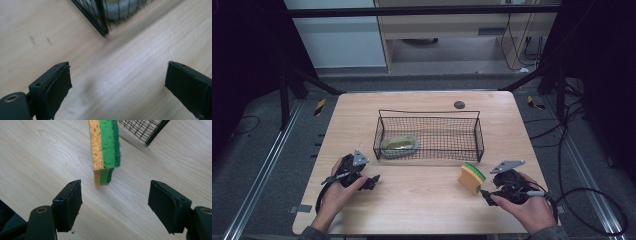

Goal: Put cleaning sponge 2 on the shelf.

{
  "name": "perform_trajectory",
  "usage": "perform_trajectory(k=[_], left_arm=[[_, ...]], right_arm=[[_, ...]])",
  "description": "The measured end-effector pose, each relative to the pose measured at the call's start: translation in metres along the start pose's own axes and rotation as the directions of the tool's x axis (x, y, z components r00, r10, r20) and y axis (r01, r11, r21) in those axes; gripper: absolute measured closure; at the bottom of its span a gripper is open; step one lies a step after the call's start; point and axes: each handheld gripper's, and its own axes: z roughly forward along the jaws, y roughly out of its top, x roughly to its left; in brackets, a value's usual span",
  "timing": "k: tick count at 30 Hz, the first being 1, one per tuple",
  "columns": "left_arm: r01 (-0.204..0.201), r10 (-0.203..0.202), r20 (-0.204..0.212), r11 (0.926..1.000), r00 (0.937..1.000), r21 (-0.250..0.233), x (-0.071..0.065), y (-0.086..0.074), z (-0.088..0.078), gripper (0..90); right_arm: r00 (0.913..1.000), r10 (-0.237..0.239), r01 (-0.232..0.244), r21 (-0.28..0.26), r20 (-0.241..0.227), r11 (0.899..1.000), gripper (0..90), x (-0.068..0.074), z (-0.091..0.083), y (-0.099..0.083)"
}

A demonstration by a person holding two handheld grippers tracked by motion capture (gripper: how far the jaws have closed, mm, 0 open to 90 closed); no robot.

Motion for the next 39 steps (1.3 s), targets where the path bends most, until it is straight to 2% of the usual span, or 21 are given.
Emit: perform_trajectory(k=[2, 8, 11, 18, 22, 28, 31, 35, 39], left_arm=[[0.044, -0.044, 0.021, 0.9990, 0.9988, -0.003, 0.002, -0.006, 0.002, 5.7], [0.116, -0.114, 0.056, 0.9928, 0.9919, -0.030, 0.004, -0.012, 0.011, 3.0], [0.123, -0.120, 0.054, 0.9912, 0.9913, -0.050, 0.003, -0.013, 0.013, 0.1], [0.132, -0.128, 0.052, 0.9860, 0.9905, -0.101, 0.002, -0.015, 0.017, 0.0], [0.133, -0.128, 0.052, 0.9860, 0.9904, -0.101, 0.002, -0.015, 0.017, 0.0], [0.130, -0.125, 0.052, 0.9863, 0.9908, -0.101, 0.002, -0.015, 0.017, 0.0], [0.132, -0.128, 0.051, 0.9861, 0.9905, -0.101, 0.002, -0.014, 0.017, 0.0], [0.132, -0.128, 0.051, 0.9861, 0.9905, -0.101, 0.002, -0.014, 0.018, 0.0], [0.131, -0.126, 0.052, 0.9862, 0.9906, -0.101, 0.002, -0.014, 0.018, 0.0]], right_arm=[[1.0000, 0.000, 0.000, 0.010, -0.002, 1.000, 27.1, 0.003, 0.001, 0.005], [1.0000, -0.006, 0.007, 0.065, -0.008, 0.998, 28.8, 0.008, 0.011, 0.020], [0.9998, -0.008, 0.009, 0.070, -0.020, 0.997, 30.6, 0.007, 0.013, 0.027], [0.9996, 0.001, 0.001, 0.079, -0.030, 0.997, 30.4, 0.004, 0.020, 0.037], [0.9991, 0.007, -0.004, 0.083, -0.043, 0.997, 31.1, 0.004, 0.027, 0.043], [0.9982, 0.000, 0.007, 0.130, -0.060, 0.992, 35.6, 0.003, 0.036, 0.062], [0.9982, 0.000, 0.010, 0.168, -0.060, 0.986, 41.5, 0.002, 0.044, 0.069], [0.9970, 0.001, 0.014, 0.190, -0.077, 0.982, 63.3, 0.000, 0.049, 0.072], [0.9964, 0.012, 0.004, 0.179, -0.084, 0.984, 64.1, -0.006, 0.038, 0.072]])
